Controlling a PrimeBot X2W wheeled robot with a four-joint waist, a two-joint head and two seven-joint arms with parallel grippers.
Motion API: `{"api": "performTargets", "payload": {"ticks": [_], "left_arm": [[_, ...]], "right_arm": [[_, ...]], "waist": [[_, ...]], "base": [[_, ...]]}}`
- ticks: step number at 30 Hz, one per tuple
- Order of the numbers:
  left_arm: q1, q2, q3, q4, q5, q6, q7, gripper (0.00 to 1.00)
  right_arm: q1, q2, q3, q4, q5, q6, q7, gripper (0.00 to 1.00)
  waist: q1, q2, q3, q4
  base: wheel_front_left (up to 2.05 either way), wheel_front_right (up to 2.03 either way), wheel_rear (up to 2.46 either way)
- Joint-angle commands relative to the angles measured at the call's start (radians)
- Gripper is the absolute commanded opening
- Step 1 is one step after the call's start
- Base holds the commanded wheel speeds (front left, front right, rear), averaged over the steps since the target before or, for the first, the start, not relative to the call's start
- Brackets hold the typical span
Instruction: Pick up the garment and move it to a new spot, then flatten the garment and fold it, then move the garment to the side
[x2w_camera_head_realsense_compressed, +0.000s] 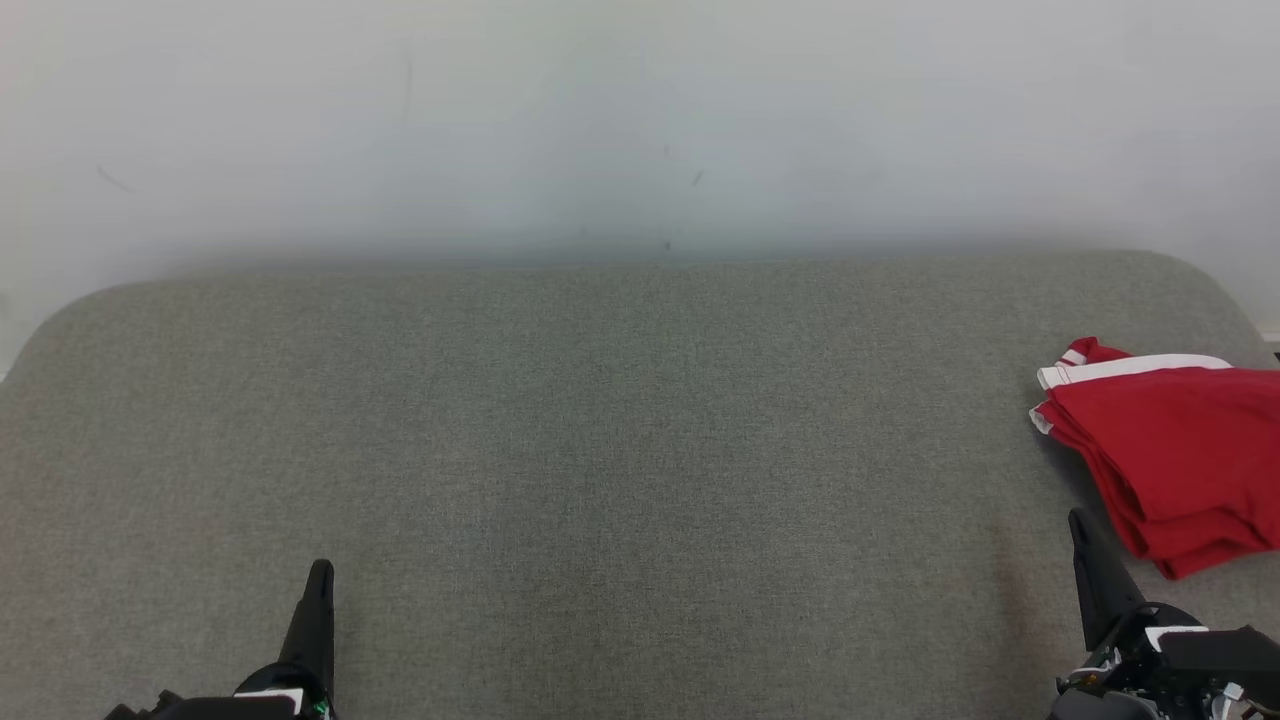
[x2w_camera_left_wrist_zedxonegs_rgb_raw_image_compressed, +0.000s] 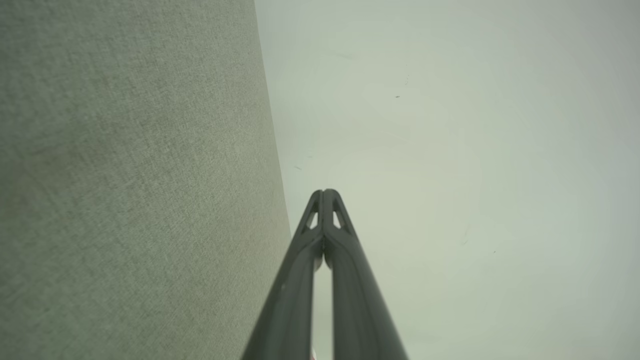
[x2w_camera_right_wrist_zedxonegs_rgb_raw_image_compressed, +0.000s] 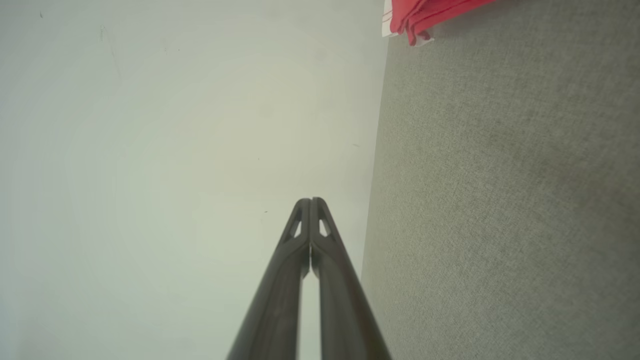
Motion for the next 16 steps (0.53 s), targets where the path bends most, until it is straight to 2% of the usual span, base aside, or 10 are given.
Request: {"api": "performTargets", "payload": {"ticks": [1, 16], "left_arm": [[-0.009, 0.000, 0.003, 0.002, -0.007, -0.003, 0.005, 0.00], [-0.009, -0.002, 0.005, 0.002, -0.005, -0.003, 0.006, 0.00]], "right_arm": [[-0.006, 0.003, -0.003, 0.000, -0.003, -0.002, 0.003, 0.00], [-0.007, 0.007, -0.009, 0.000, -0.008, -0.002, 0.009, 0.00]], "waist": [[0.0001, -0.0001, 0.000, 0.000], [0.0001, -0.0001, 0.000, 0.000]], "base": [[0.00, 0.00, 0.00], [0.00, 0.00, 0.00]]}}
